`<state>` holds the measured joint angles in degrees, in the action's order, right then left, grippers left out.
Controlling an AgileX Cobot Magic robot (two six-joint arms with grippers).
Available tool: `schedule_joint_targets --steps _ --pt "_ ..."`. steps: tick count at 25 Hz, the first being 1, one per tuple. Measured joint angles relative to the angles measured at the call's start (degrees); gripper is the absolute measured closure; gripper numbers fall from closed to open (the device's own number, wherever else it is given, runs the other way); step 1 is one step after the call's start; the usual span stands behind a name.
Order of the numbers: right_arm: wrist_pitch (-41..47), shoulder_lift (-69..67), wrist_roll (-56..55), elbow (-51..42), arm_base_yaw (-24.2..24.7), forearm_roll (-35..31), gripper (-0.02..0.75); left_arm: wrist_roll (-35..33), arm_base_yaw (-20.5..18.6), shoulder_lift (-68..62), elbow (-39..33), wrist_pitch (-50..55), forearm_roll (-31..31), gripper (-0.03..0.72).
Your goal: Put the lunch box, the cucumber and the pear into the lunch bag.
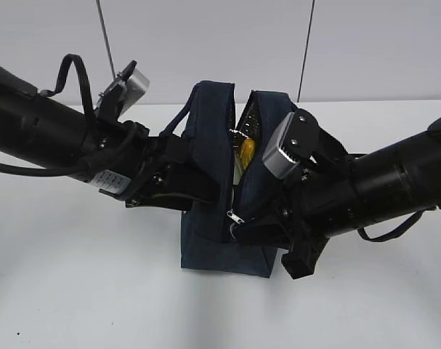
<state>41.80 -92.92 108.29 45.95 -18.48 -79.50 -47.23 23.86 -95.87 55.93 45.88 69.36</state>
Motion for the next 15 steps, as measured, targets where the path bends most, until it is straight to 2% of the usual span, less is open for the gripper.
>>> schedule_joint_targets --steps 3,15 --pt "-0.11 1.32 -0.91 0.00 0.00 0.22 0.732 -0.12 0.00 0.00 0.00 0.01 -0.40 0.309" --pt "1.03 5.78 -3.85 -0.33 0.00 1.64 0.732 -0.22 0.00 0.00 0.14 0.83 -0.13 0.306"
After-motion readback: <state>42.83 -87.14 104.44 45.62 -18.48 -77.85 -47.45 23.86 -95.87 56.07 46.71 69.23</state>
